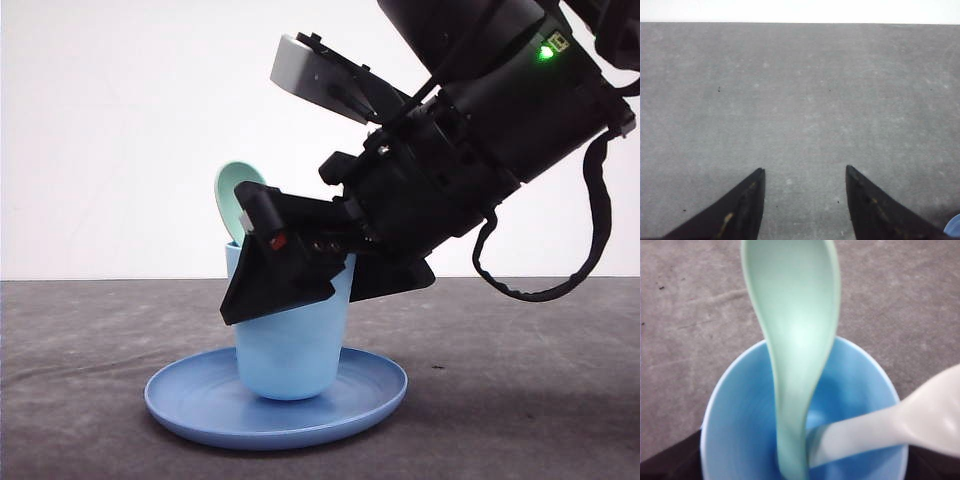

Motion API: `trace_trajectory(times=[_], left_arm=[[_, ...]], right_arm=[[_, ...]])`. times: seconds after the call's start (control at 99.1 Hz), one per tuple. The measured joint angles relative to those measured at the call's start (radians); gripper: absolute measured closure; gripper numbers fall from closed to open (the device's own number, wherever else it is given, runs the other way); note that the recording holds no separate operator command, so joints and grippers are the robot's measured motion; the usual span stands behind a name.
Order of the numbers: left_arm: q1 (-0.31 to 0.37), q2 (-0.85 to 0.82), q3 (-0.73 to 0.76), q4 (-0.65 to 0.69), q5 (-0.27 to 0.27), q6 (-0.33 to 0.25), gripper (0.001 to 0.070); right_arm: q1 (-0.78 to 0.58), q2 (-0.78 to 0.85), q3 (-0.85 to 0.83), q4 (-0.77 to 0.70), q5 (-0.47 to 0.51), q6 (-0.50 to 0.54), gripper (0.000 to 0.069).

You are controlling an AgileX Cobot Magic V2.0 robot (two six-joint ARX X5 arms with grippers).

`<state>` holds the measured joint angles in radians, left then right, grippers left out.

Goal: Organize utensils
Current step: 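Lower the cup onto the center of the blue plate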

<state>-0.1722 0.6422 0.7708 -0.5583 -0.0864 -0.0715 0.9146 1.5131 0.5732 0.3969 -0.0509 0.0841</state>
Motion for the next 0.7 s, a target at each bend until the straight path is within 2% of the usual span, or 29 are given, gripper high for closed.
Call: trace_trajectory(times=[0.172, 0.343, 0.575, 0.697], left_arm=[[0.000, 0.000, 0.000, 0.000, 0.000, 0.000, 0.0405], [0.000, 0.000, 0.000, 0.000, 0.000, 0.000, 0.0405], [0.000, 0.000, 0.000, 0.000, 0.000, 0.000, 0.0405], [0.000, 0.000, 0.000, 0.000, 0.000, 0.000, 0.0405]], right_arm=[[0.000, 0.000, 0.000, -0.019, 0.000, 0.000, 0.0208], [0.000, 0.000, 0.000, -0.022, 0.000, 0.000, 0.0087], [0.000, 0.000, 0.000, -0.025, 0.000, 0.000, 0.0015], [-0.005, -0.008, 0.000, -0.087, 0.000, 0.000, 0.0012]])
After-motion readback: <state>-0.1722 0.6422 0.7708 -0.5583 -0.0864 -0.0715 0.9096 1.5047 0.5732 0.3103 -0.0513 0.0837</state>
